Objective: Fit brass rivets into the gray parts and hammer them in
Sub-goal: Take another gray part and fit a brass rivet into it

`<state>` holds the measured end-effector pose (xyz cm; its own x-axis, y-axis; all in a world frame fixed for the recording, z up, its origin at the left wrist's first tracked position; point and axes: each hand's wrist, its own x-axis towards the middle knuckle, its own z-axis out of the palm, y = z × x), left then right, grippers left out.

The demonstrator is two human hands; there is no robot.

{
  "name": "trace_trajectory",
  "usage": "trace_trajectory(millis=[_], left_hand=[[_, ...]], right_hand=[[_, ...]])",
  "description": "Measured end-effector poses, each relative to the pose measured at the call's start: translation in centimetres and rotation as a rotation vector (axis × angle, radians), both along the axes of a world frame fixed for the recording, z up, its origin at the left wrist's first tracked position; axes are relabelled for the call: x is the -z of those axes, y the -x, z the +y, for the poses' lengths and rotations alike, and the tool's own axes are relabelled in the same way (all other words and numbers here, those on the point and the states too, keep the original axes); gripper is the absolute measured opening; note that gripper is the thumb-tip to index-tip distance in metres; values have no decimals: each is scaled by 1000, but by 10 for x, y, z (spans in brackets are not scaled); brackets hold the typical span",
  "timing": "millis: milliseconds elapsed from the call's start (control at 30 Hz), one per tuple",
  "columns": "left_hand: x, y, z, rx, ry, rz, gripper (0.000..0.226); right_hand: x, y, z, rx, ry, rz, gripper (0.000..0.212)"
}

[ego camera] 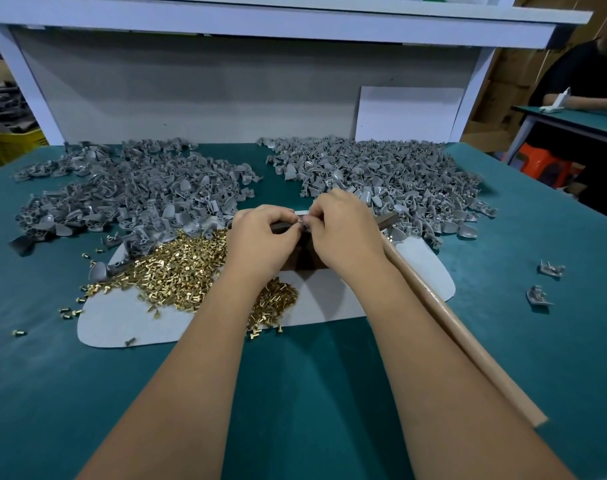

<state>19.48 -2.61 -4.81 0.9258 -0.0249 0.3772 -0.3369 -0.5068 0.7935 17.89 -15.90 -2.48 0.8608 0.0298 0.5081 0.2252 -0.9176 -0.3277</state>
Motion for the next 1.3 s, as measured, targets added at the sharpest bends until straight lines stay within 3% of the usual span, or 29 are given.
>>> trace_trajectory(millis=[267, 867, 1167, 1300], left_hand=[[-1, 0, 4, 26, 73, 20, 9], [-3, -1, 3, 29, 3, -38, 9], [-9, 7, 1, -108, -93, 17, 7], [-9, 8, 0, -94, -97, 16, 20]], right_hand=[[2, -2, 2, -4, -161, 31, 11], [4, -4, 5, 40, -164, -49, 12], [-2, -2, 6, -69, -118, -16, 12], [-2, -2, 2, -108, -191, 30, 11]])
